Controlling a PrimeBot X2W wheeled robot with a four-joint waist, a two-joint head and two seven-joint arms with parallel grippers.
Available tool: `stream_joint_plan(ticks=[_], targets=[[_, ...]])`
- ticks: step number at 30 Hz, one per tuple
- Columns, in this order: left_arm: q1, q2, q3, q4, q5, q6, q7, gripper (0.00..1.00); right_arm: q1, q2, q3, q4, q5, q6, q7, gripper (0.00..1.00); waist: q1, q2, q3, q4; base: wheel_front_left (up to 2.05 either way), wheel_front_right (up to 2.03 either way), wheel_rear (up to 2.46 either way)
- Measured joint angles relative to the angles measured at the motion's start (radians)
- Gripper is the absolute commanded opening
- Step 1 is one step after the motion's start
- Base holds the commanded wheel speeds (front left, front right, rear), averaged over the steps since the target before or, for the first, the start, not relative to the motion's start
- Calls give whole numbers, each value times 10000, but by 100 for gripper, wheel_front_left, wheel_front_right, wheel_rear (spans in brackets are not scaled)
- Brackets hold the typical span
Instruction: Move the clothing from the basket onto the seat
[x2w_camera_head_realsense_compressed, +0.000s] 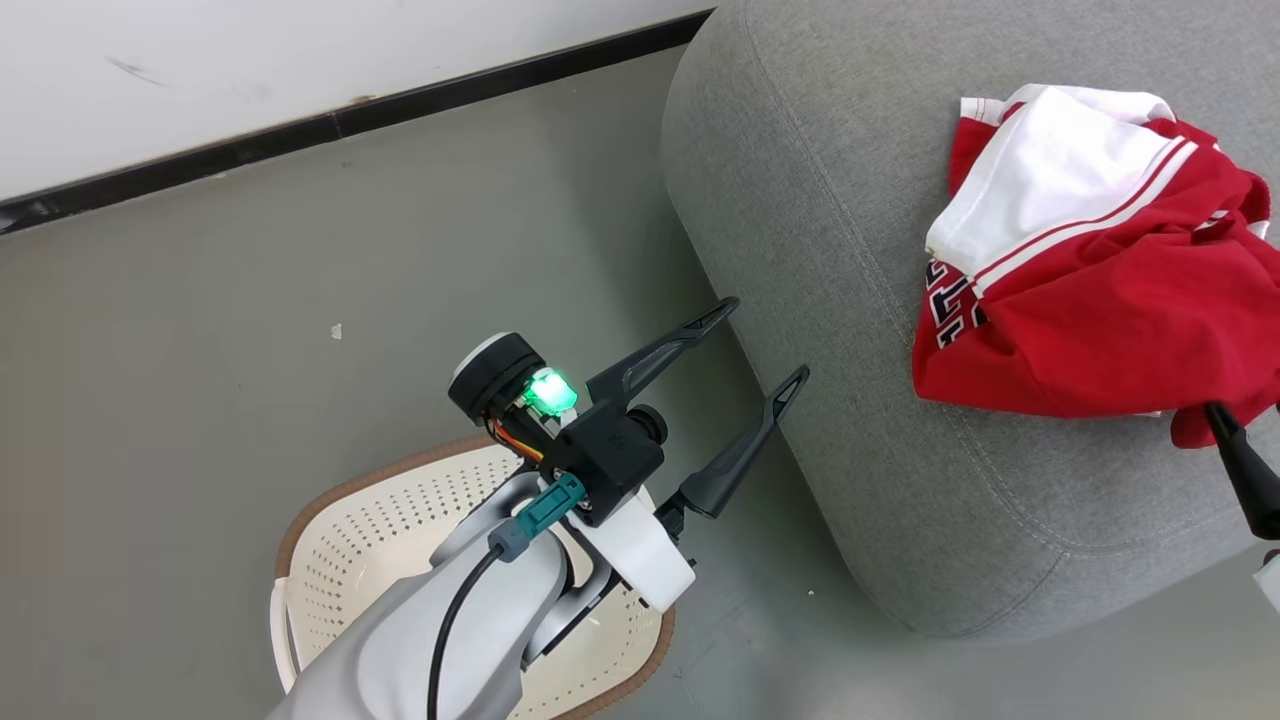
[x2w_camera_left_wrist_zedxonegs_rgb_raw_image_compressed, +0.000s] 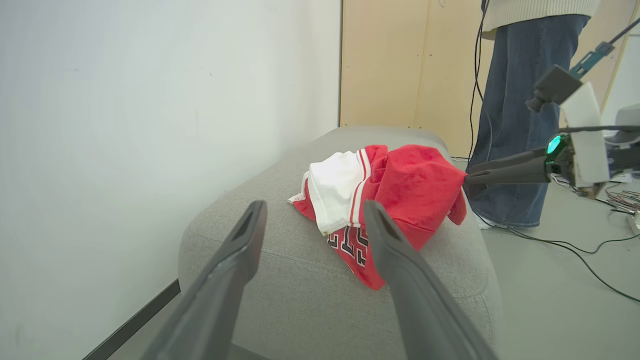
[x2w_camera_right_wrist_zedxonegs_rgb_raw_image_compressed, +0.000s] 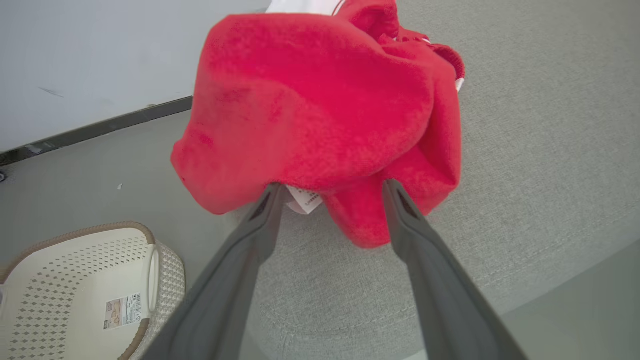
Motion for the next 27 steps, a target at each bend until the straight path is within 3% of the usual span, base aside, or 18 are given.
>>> stream_joint_plan(ticks=[13, 19, 27], targets=[[68, 33, 230, 10, -100, 88, -81, 100, 358, -767, -886, -2021, 199, 0, 217, 100, 0, 0, -248, -217, 0, 0, 0], [85, 13, 414, 46, -102, 221, -92, 100, 58, -633, -1300, -2627, -138, 0, -222, 100, 0, 1, -397, -192, 0, 0, 0], [340, 173, 1009, 132, -150, 685, -165, 100, -703, 40, -932, -2995, -690, 0, -454, 100, 0, 0, -566, 167, 0, 0, 0]])
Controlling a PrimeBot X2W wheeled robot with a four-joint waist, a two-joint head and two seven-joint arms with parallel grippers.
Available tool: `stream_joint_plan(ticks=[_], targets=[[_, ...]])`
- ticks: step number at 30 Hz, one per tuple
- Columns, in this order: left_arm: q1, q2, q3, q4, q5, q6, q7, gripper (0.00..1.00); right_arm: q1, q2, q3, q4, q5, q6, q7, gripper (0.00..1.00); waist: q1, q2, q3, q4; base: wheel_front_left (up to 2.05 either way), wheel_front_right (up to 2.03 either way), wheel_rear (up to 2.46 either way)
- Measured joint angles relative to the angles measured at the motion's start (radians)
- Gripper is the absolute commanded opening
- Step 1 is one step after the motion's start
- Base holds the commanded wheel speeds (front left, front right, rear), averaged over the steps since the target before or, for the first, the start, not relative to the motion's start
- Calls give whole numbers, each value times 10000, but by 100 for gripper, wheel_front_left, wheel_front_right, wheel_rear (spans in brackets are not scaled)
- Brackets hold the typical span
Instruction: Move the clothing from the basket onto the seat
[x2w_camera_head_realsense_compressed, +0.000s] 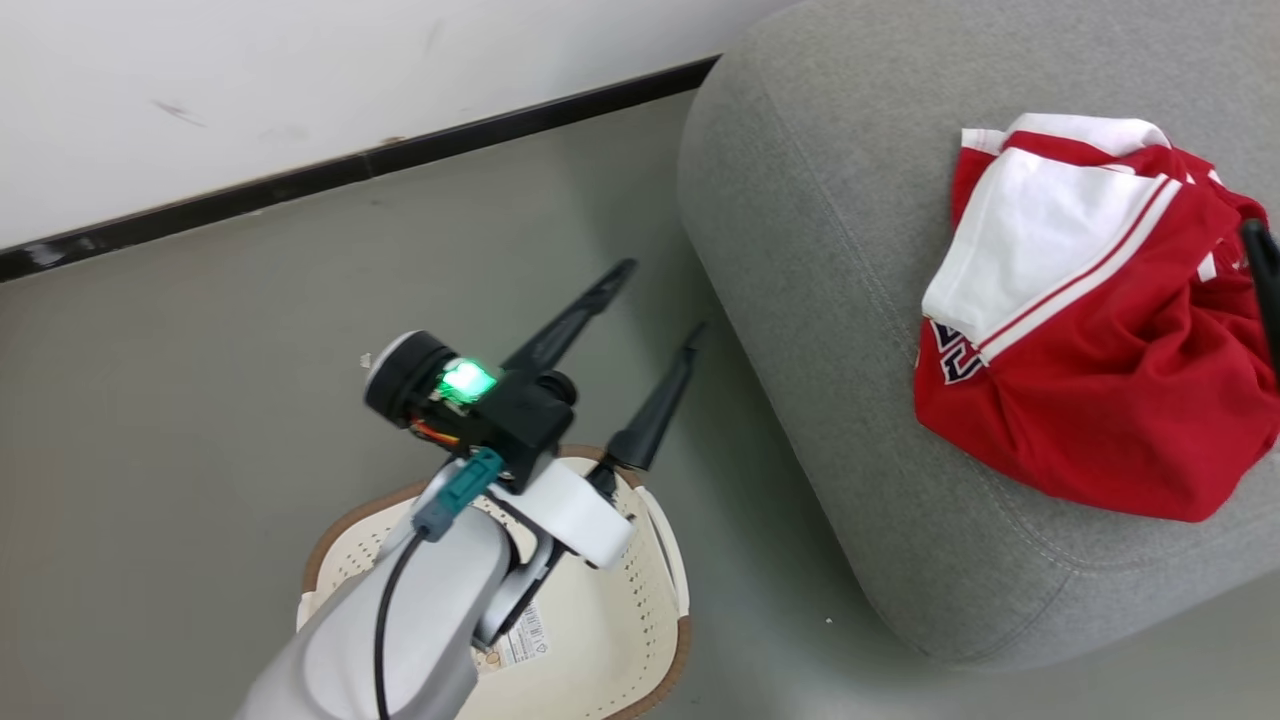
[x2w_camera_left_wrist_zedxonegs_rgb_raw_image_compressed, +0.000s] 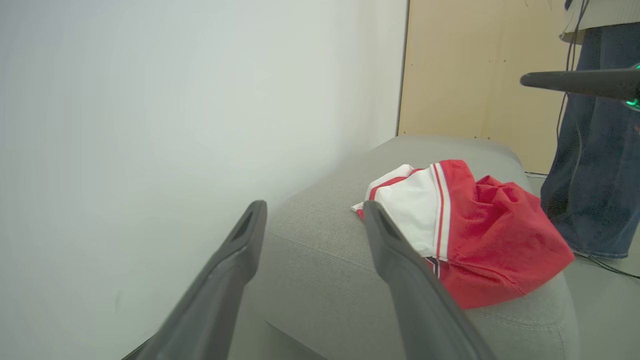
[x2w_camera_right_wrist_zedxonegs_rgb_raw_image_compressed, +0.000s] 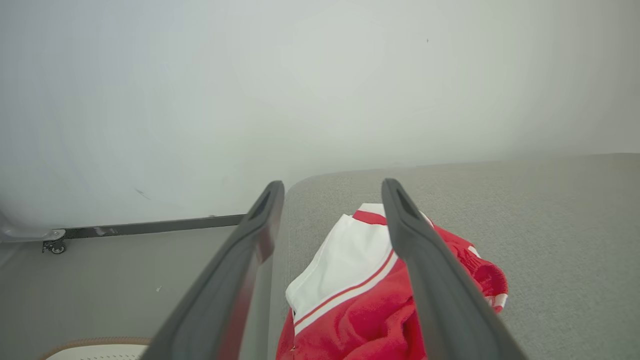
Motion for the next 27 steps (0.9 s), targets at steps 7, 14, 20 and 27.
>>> stream_joint_plan(ticks=[7, 14, 20, 27], targets=[[456, 268, 723, -21, -40, 594, -4, 100, -665, 631, 596, -6, -696, 0, -186, 100, 0, 0, -178, 453, 0, 0, 0], [1046, 508, 1394, -182, -148, 1124, -15, 100, -1308, 1214, 1204, 165, -1375, 0, -276, 100, 0, 0, -409, 987, 0, 0, 0], [1614, 546, 1990, -435, -418, 1478, -35, 100, -1621, 1722, 1528, 514, -1871, 0, -384, 100, 0, 0, -658, 1499, 0, 0, 0], [2285, 610, 2535, -742, -499, 1647, -42, 100, -1638, 2234, 1538, 941, -2447, 0, -585, 100, 0, 0, -1025, 2131, 0, 0, 0]])
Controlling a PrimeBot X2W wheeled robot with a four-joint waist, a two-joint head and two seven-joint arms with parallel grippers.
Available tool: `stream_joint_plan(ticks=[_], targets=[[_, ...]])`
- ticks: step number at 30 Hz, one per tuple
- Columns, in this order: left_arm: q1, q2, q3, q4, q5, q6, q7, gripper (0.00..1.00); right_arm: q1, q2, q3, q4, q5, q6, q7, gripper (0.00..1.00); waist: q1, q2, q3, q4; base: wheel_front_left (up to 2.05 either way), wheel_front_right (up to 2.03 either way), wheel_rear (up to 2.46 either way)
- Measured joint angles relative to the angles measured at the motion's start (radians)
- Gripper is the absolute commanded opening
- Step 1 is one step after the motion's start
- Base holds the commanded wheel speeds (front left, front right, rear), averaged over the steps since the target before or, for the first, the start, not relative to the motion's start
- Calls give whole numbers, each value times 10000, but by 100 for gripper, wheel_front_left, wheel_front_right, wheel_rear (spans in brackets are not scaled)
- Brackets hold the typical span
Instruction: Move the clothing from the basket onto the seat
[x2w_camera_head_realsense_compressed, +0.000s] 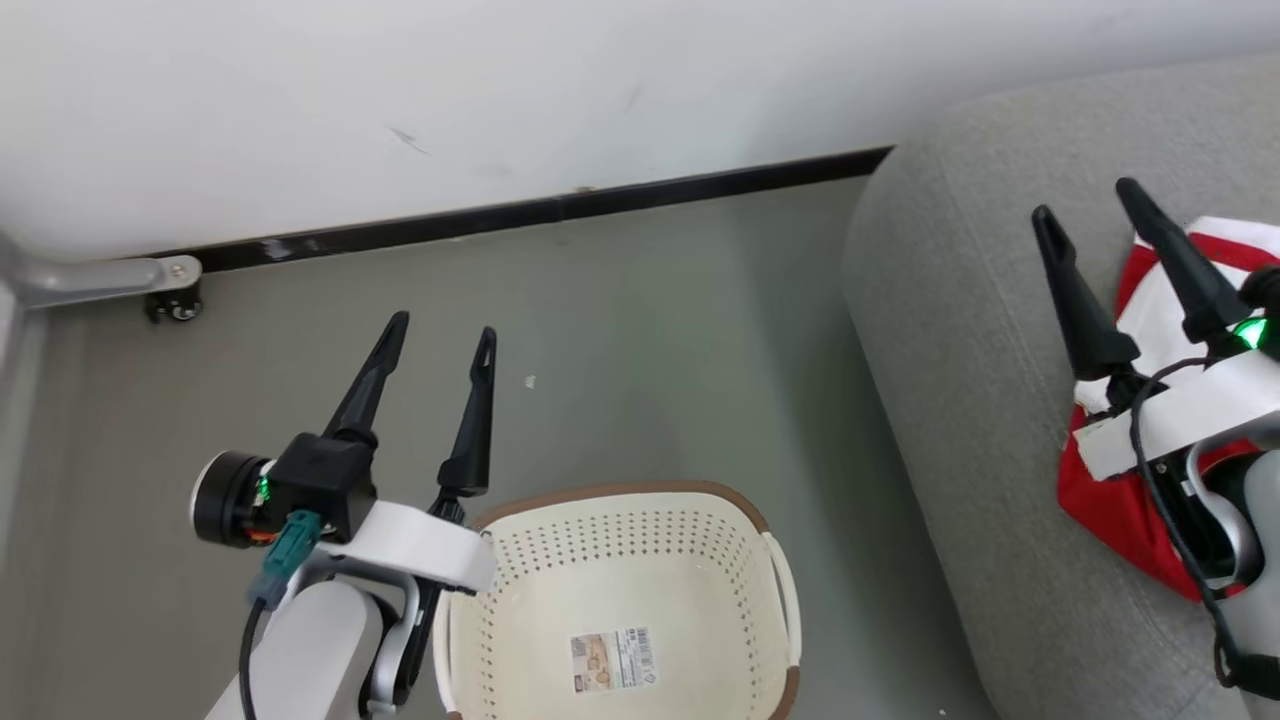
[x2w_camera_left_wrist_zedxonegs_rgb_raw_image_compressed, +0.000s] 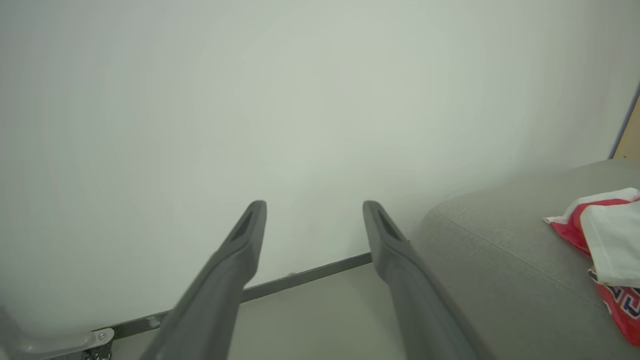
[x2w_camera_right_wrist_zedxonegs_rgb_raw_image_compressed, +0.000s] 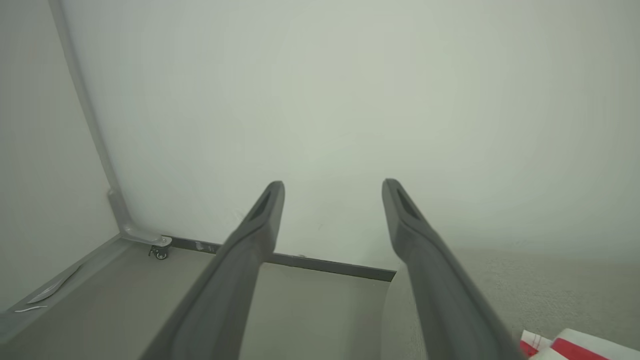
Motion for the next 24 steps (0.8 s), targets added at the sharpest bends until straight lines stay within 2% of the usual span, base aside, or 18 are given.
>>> stream_joint_plan(ticks=[11, 24], targets=[[985, 102, 458, -182, -142, 71, 0, 100, 532, 677, -2, 364, -546, 0, -130, 100, 0, 0, -616, 880, 0, 0, 0], [1786, 88, 531, -92, -159, -31, 0, 100, 2062, 1684, -489, 443, -1156, 0, -226, 100, 0, 0, -1481, 1930, 0, 0, 0]])
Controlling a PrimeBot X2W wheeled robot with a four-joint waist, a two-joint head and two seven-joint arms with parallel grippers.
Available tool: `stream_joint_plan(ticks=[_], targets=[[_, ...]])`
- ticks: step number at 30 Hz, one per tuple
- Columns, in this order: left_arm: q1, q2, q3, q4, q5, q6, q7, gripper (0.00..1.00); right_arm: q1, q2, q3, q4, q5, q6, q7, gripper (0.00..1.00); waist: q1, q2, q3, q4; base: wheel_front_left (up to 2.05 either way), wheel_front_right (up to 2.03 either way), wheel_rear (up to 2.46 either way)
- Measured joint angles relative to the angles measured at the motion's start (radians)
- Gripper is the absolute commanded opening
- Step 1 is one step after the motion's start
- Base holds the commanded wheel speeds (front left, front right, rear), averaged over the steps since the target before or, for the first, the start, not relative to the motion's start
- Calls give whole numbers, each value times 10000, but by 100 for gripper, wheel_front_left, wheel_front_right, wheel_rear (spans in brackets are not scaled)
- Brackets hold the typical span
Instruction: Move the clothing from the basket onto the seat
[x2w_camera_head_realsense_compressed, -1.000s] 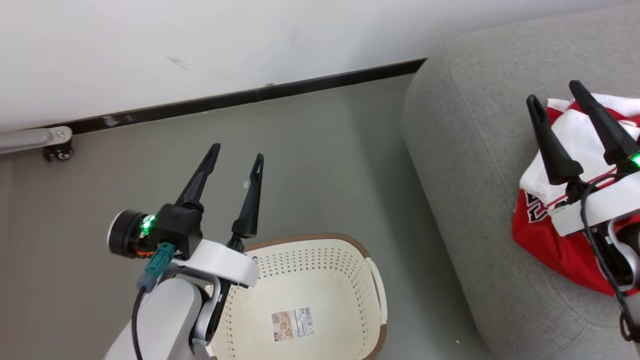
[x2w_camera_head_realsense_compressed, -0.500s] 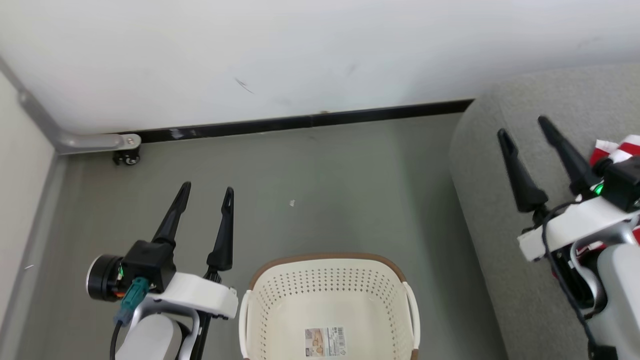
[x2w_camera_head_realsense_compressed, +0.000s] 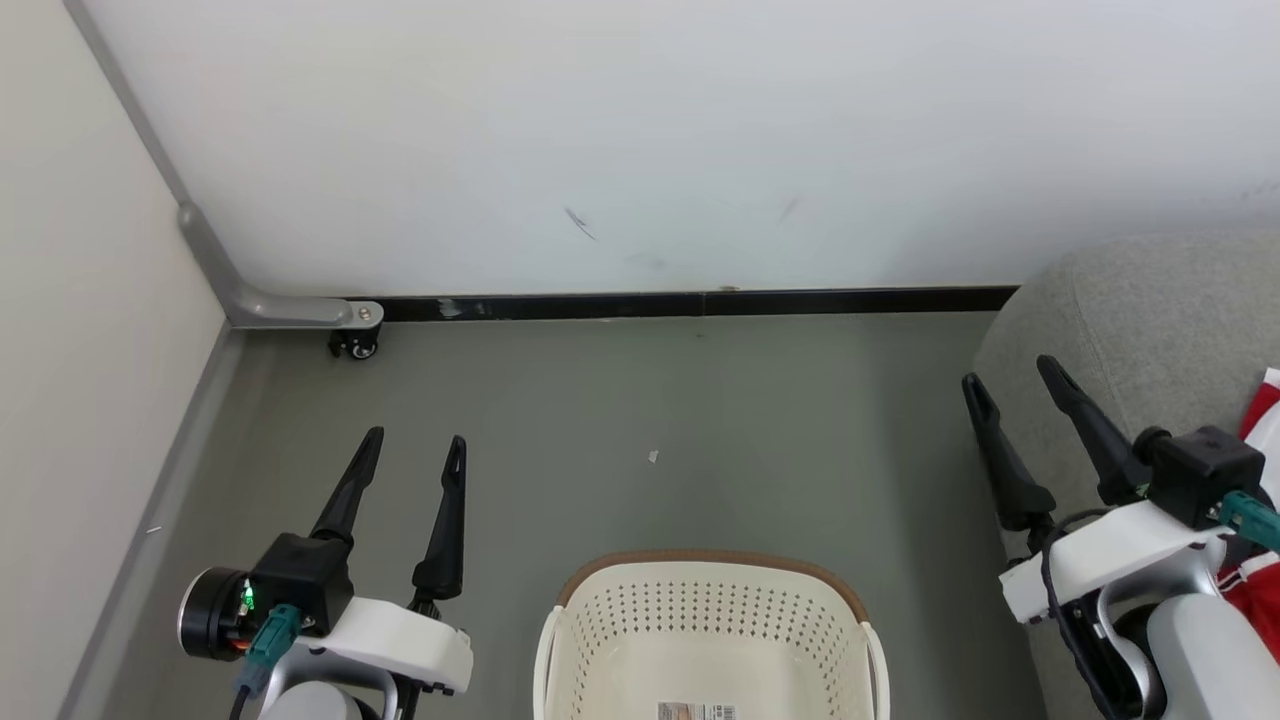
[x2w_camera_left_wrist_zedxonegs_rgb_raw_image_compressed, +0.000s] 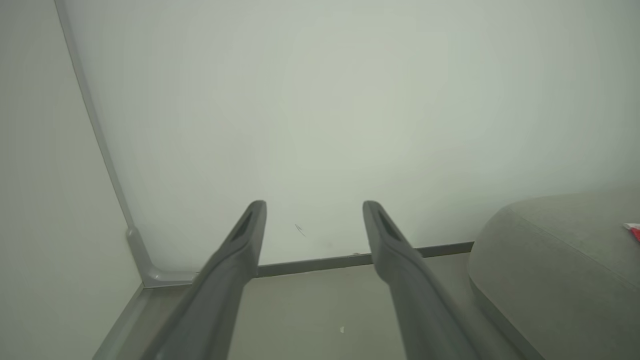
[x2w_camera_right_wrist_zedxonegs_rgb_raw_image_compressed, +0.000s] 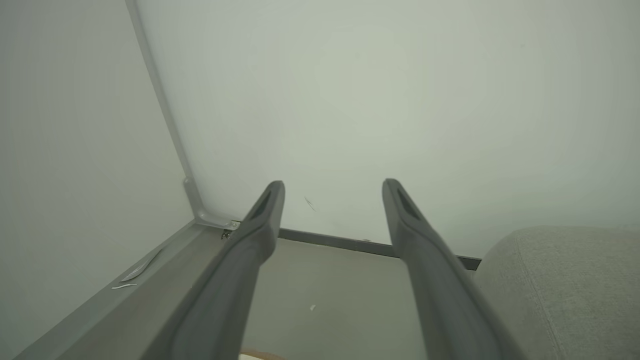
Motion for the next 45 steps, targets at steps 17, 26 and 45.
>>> stream_joint_plan(ticks=[17, 26, 45], targets=[[618, -19, 67, 445, 0, -71, 0, 100, 1958, 846, -788, -92, -508, 0, -63, 100, 0, 0, -820, 733, 0, 0, 0], [779, -69, 102, 489, 0, -58, 0, 100, 2347, 943, -836, -395, -614, 0, 25, 100, 0, 0, -955, 775, 0, 0, 0], [779, -167, 102, 472, 17, -77, 0, 100, 2721, 1026, -836, -895, -706, 0, 128, 100, 0, 0, -931, 775, 0, 0, 0]])
